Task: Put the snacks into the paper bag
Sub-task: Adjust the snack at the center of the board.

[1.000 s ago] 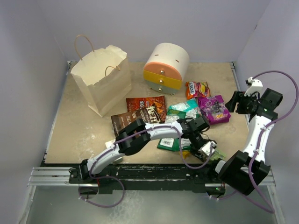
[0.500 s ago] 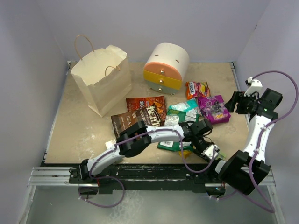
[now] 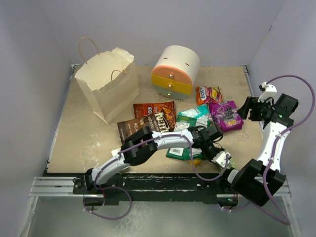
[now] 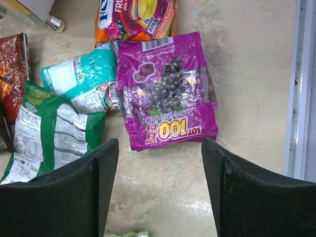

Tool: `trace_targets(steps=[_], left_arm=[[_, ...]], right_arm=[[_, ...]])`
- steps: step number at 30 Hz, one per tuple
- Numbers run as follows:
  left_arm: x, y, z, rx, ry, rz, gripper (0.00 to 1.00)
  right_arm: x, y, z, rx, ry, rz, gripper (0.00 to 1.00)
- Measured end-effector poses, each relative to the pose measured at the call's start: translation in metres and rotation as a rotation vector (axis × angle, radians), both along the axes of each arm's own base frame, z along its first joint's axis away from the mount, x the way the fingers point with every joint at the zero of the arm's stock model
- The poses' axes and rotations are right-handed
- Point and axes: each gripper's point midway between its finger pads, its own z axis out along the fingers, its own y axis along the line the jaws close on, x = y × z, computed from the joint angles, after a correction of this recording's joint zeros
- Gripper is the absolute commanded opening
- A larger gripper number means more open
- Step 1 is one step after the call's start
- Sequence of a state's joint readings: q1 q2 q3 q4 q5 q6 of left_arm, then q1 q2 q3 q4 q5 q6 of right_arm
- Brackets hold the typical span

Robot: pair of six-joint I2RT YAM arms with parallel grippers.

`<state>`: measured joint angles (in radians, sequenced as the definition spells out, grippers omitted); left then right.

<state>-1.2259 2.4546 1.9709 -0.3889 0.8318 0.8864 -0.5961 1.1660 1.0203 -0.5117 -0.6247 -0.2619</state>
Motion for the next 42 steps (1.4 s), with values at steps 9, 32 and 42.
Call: trace_targets(steps=[9,32,42], left_arm=[[0.055,0.018,0.038,-0.008,-0.049,0.114,0.00],[0.100,0.044,0.039,0.006,-0.081,0.195,0.51],[0.124,0.016,0.032,-0.024,-0.051,0.341,0.62]], right_arm=[[0.000,0.000,0.000,0.001,0.002,0.000,0.71],[0.000,0.001,-0.005,0.011,0.014,0.007,0.72],[0.001,0.003,-0.006,0.020,0.014,0.022,0.72]])
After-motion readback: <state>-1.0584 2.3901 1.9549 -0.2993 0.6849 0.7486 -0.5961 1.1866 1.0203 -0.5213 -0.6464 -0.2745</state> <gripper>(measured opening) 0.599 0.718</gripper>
